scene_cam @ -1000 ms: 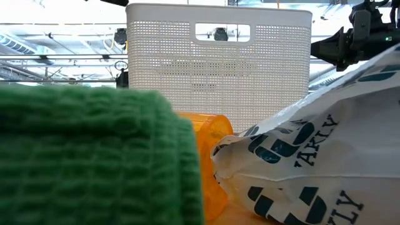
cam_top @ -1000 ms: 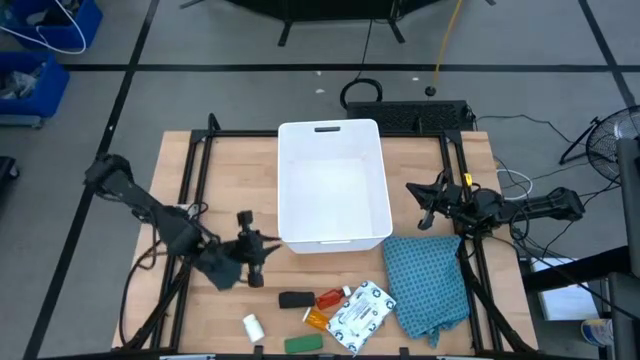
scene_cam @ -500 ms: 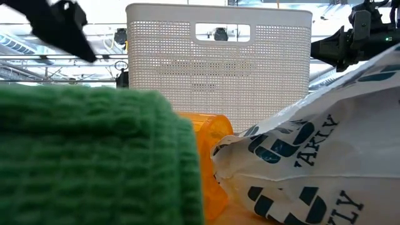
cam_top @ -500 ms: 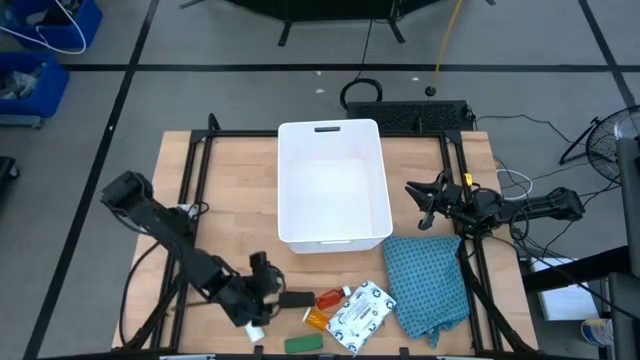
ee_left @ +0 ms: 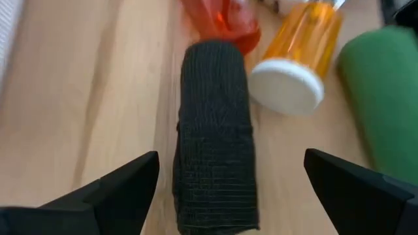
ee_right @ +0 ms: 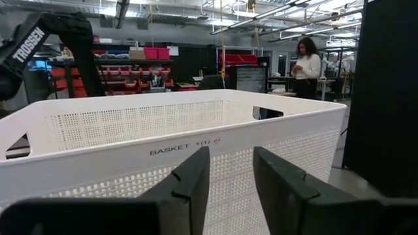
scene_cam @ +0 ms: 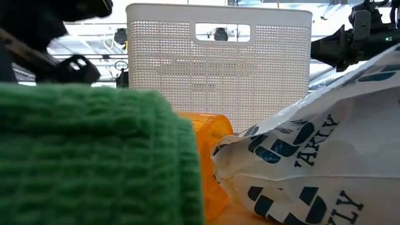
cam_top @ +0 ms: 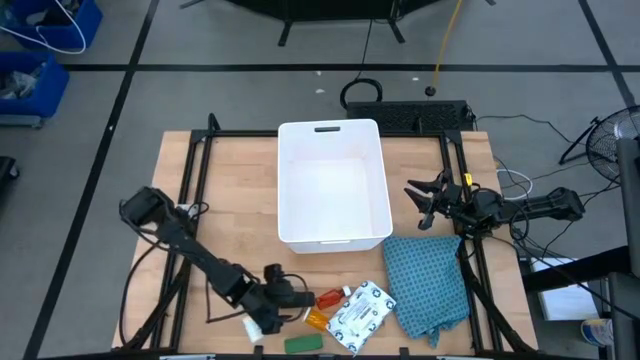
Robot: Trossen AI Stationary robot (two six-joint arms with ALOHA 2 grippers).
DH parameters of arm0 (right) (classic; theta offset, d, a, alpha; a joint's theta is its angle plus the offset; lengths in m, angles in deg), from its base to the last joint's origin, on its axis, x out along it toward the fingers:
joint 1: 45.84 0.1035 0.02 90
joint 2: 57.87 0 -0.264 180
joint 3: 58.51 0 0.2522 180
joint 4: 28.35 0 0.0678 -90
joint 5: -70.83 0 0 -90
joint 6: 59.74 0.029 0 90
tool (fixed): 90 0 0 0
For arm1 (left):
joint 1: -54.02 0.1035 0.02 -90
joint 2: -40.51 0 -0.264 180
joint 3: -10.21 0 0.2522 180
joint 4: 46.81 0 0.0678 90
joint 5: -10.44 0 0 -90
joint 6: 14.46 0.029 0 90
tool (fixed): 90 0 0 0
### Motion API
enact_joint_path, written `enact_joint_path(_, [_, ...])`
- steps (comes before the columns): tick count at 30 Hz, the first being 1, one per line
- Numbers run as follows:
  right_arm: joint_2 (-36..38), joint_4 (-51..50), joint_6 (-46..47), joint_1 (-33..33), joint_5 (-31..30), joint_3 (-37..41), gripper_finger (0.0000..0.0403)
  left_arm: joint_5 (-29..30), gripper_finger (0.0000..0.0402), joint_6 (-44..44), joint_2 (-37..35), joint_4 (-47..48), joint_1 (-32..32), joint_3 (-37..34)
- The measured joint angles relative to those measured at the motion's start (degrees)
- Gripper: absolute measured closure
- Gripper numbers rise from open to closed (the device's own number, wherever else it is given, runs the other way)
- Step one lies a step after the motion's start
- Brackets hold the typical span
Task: Pick & place medical supplies in basket/bin
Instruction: Put the black bandage into the white bin
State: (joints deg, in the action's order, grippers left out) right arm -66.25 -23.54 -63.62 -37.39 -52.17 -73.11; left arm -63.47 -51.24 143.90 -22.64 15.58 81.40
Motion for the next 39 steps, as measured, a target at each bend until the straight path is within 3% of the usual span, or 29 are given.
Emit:
enact_joint_path(7, [0.0,-0.2,0.0,0.0,0.0,0.0,0.0288,-5.5,0.0017,3.2,1.6,-1.6,3.4,0.0])
enact_joint_path(12, [0.0,-0.3,0.0,0.0,0.0,0.0,0.0292,-8.3,0.0058,4.2,1.5,-1.9,5.9,0.0])
enact_joint_path(16, [0.0,-0.5,0.2,0.0,0.0,0.0,0.0292,-10.6,0.0122,4.2,1.6,-1.9,6.7,0.0])
enact_joint_path(24, [0.0,-0.5,0.2,0.0,0.0,0.0,0.0295,-13.2,0.0294,6.8,1.0,-1.3,6.6,0.0])
enact_joint_path(27, [0.0,-0.5,0.2,0.0,0.0,0.0,0.0295,-12.9,0.0328,8.1,-1.6,-0.2,6.5,-0.1])
enact_joint_path(32, [0.0,-0.4,-0.3,0.0,-0.1,0.0,0.0297,-6.3,0.0326,10.7,-10.1,4.6,4.2,0.0])
enact_joint_path(39, [0.0,-0.5,-0.4,0.0,-0.2,0.0,0.0296,10.7,0.0306,15.6,-25.8,15.6,-3.6,0.0])
